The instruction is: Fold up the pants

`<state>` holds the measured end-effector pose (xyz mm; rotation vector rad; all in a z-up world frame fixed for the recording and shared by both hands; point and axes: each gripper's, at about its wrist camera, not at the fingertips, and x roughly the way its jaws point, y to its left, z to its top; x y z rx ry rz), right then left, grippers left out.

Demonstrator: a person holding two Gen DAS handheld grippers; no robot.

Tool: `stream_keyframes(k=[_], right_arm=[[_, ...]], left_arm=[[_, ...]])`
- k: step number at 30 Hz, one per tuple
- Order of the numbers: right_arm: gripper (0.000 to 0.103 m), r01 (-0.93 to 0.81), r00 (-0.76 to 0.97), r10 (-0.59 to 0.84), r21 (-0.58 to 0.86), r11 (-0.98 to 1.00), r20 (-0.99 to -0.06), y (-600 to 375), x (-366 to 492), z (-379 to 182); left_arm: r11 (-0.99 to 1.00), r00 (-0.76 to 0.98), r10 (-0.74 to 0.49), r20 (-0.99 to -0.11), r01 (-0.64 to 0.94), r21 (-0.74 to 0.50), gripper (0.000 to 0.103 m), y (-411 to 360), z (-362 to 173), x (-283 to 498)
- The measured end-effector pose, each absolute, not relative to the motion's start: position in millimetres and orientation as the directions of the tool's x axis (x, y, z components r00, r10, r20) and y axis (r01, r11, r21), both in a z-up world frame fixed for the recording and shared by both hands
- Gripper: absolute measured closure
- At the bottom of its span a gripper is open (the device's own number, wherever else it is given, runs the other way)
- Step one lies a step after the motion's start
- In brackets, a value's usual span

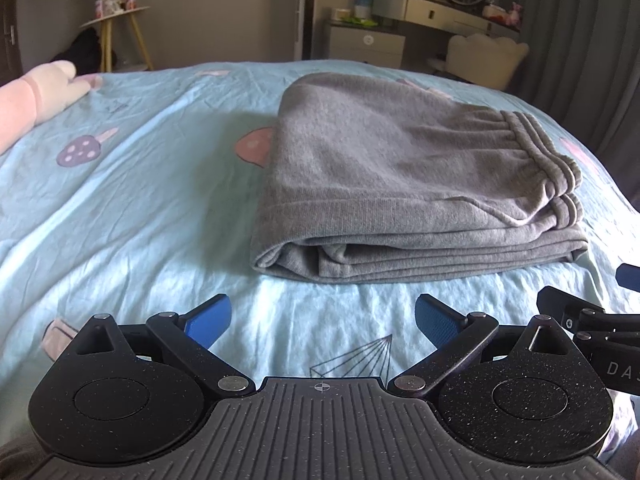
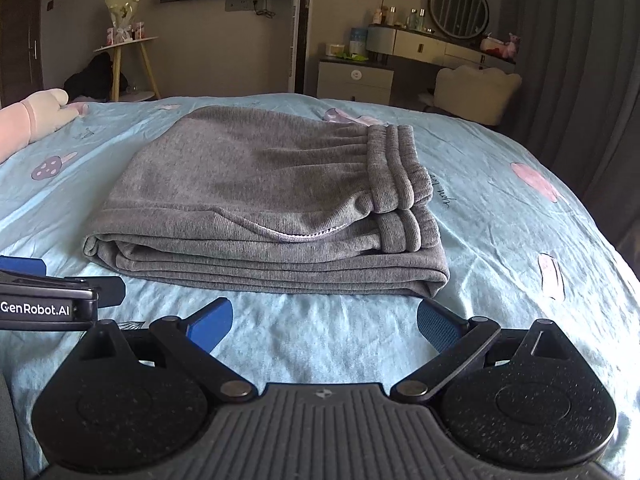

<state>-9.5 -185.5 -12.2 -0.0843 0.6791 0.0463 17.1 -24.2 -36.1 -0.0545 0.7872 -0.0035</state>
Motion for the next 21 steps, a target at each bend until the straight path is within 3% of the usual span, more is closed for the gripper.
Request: stream_keyframes(k=[21], right_arm=[[0.004, -0.05, 0.778, 0.002, -0.059, 0.997, -0.628, -187.4, -11.4, -11.3]], left_arm=[[1.0, 0.682, -0.006, -0.732, -0.014, -0.022, 0.001, -28.8, -39.7, 16.4]])
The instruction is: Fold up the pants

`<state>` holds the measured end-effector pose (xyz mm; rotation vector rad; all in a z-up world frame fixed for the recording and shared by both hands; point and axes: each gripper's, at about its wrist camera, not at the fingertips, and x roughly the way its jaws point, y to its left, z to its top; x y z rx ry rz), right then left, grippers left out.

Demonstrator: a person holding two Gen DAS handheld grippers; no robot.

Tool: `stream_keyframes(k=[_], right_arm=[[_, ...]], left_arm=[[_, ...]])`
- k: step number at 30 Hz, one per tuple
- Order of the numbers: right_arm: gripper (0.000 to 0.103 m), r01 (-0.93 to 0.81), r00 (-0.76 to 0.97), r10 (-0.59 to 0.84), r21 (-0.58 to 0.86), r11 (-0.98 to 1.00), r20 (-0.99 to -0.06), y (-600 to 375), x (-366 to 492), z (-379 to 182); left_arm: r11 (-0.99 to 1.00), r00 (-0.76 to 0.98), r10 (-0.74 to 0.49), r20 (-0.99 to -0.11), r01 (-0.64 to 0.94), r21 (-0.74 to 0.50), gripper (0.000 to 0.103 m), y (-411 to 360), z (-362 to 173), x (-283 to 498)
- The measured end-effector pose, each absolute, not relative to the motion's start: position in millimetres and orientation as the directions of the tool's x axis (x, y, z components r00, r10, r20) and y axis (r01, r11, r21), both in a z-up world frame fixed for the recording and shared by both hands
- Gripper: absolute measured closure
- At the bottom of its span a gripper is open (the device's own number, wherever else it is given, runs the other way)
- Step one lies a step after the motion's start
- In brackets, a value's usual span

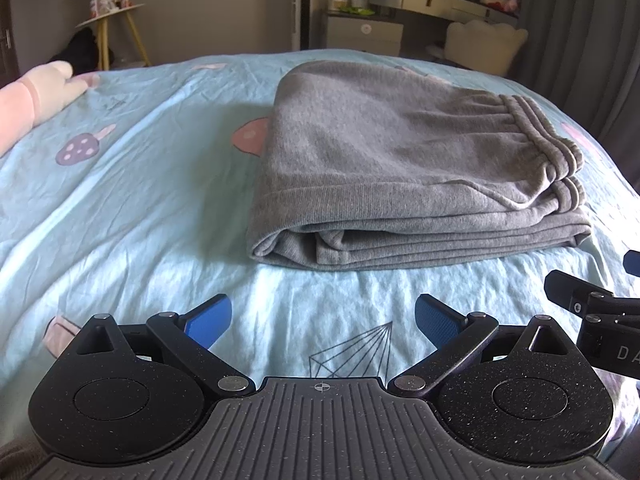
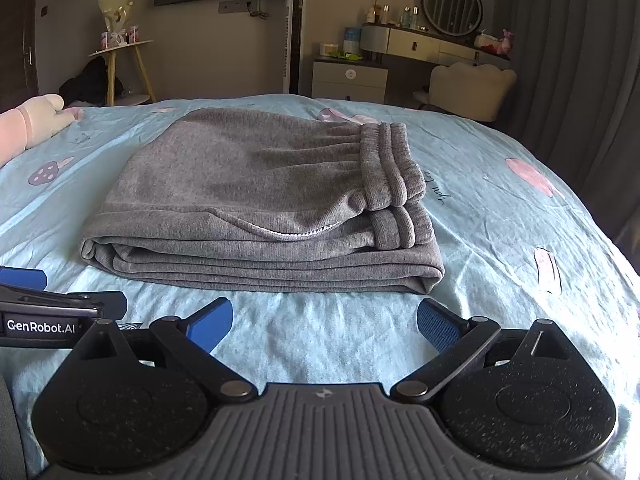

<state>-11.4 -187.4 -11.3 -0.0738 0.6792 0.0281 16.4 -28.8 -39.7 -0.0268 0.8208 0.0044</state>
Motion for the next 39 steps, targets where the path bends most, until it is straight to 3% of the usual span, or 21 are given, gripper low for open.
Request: stream_keyframes(k=[39], right_arm=[[0.004, -0.036, 0.778, -0.004, -0.051, 0.998, -0.628, -189.0, -12.2, -10.7]], left_arm=[[1.0, 0.653, 0.006, -0.758, -0.007, 0.002, 0.001, -30.8, -44.7, 17.6]])
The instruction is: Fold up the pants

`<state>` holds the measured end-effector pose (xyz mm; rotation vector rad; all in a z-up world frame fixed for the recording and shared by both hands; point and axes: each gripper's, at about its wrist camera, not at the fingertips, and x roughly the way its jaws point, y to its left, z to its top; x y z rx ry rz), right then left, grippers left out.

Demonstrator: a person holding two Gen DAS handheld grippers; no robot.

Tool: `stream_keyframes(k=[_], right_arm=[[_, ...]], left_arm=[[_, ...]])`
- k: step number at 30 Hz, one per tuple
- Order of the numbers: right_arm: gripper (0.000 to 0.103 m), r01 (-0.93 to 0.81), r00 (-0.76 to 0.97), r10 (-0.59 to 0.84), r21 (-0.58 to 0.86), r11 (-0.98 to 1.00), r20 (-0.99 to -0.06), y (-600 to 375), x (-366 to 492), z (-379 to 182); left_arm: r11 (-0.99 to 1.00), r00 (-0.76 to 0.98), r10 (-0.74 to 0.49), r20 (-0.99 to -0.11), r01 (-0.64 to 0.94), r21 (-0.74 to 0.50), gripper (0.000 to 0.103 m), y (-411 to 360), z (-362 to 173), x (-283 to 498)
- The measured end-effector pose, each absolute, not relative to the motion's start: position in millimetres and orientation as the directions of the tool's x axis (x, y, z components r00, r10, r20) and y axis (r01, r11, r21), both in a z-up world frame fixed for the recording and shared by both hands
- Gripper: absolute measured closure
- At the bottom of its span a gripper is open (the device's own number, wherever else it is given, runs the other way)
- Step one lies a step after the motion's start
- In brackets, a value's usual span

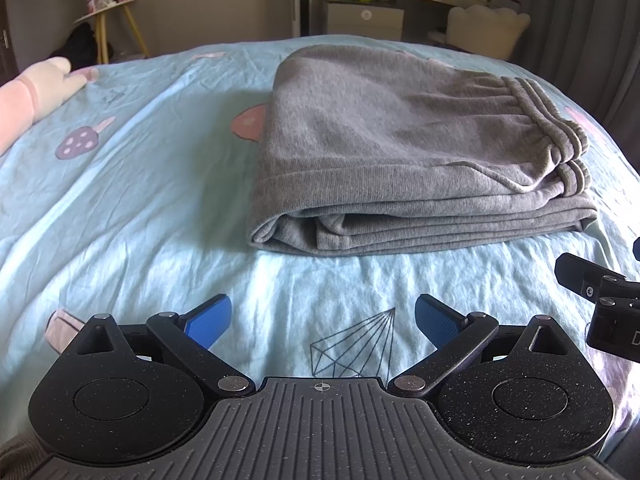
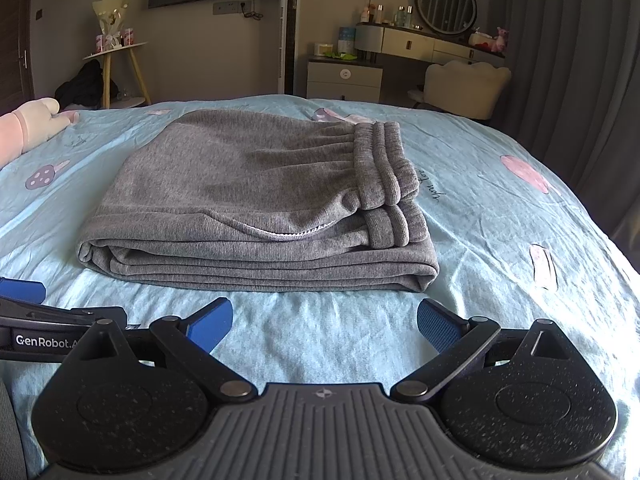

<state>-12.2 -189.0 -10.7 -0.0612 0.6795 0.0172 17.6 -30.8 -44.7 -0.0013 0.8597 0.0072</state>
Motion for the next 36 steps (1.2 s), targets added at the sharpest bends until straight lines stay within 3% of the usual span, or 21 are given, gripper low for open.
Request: stream_keyframes(k=[36], right_arm=[[0.004, -0.026, 0.778, -0.011, -0.049, 0.998, -0.628, -188.3, -13.5, -9.9]], left_arm=[[1.0, 0.651, 0.002, -0.759, -0.009, -0.006, 0.001, -29.6, -44.9, 16.5]])
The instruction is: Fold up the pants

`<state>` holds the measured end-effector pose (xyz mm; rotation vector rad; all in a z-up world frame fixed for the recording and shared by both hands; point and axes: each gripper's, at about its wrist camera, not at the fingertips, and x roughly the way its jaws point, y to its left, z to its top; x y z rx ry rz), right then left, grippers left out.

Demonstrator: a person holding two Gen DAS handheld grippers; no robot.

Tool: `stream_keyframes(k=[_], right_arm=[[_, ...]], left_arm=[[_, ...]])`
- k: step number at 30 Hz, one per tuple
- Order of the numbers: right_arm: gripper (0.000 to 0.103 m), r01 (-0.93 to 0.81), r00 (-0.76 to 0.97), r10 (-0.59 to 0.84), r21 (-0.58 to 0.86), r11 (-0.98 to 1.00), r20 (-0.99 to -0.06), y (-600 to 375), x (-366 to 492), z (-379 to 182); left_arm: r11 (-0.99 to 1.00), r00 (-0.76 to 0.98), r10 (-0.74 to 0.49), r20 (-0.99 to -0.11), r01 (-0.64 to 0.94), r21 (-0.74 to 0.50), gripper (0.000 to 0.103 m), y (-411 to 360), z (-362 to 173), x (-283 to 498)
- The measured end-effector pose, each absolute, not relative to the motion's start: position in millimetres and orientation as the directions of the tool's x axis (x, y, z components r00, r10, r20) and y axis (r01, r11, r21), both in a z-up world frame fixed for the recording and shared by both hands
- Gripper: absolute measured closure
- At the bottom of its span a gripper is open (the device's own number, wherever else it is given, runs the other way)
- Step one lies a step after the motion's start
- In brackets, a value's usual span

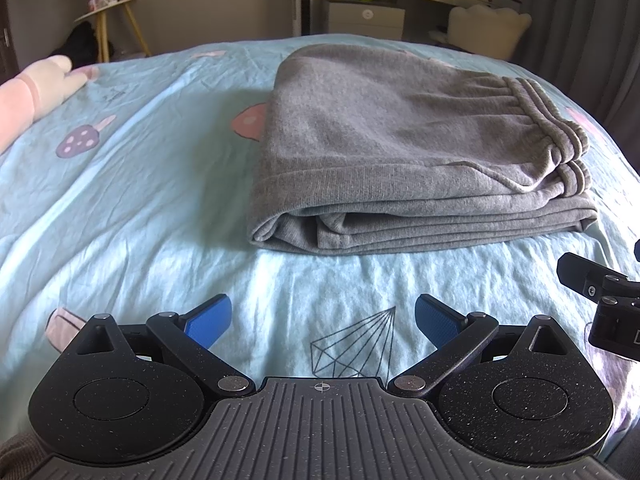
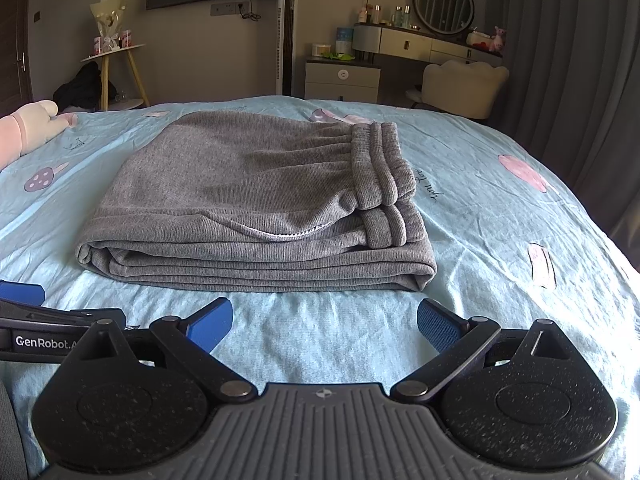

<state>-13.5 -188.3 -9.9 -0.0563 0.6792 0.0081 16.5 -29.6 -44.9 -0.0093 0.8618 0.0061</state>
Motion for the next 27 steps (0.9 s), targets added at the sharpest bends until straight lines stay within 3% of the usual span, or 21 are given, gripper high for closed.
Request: stream_keyframes(k=[27], right_arm=[[0.004, -0.025, 0.779, -0.011, -0.049, 0.998, -0.627, -188.1, -13.8, -9.7]], left_arm=[[0.999, 0.67, -0.033, -0.742, 0.007, -0.039, 0.001, -22.0, -41.3, 15.3]])
